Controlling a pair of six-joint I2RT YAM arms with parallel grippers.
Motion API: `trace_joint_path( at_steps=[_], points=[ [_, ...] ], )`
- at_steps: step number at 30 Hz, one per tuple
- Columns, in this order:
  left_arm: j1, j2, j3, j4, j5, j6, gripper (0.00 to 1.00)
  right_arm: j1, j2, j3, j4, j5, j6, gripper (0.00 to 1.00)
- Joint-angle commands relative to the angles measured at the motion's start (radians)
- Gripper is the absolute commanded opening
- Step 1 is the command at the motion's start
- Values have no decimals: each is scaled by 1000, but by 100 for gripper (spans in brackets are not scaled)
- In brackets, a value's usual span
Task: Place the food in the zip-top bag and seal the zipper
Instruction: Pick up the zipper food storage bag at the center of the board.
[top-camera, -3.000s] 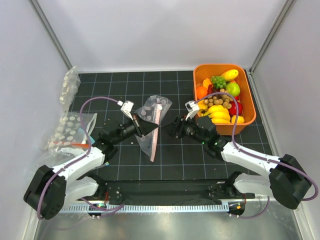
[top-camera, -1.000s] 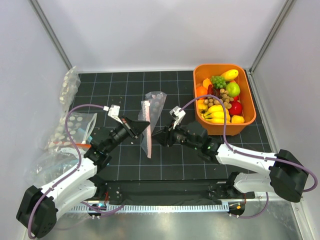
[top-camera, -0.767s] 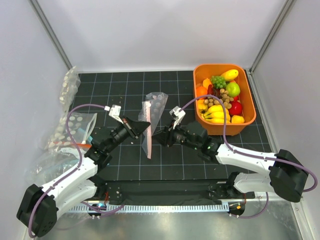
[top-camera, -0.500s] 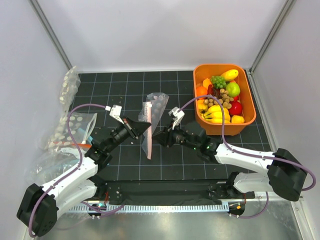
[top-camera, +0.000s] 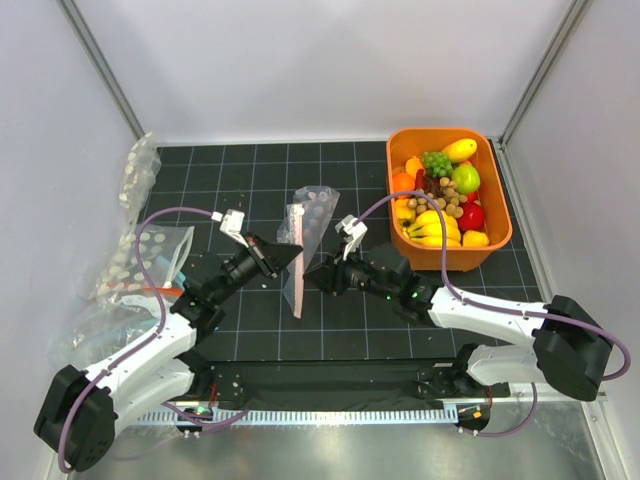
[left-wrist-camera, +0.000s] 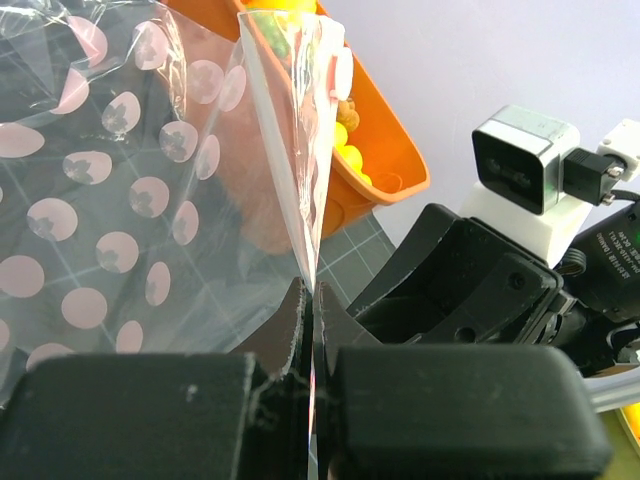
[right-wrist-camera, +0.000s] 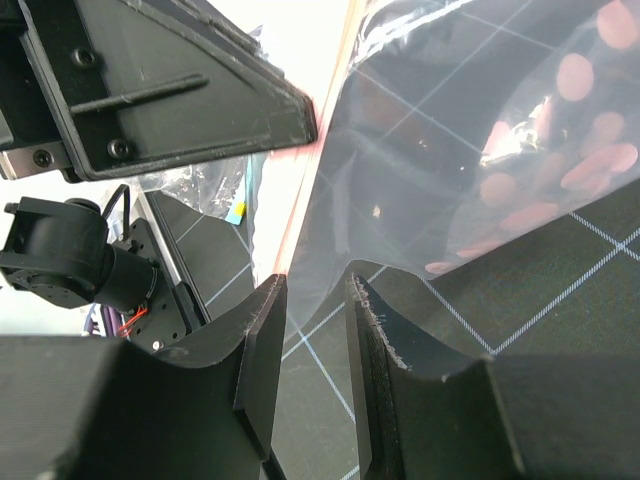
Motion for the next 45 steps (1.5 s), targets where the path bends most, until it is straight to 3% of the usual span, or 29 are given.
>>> trace_joint_path(
  at_steps=[1,34,45],
  points=[
    [5,-31,2,26,-29,12,1,9,-16,35,43,11,-14,37],
    [5,47,-26,162,26,-66,0,24,21,50,43,21,-25,36],
    [5,6,-30,140,8,-69,0,24,10,38,56,27,-23,26]
  ],
)
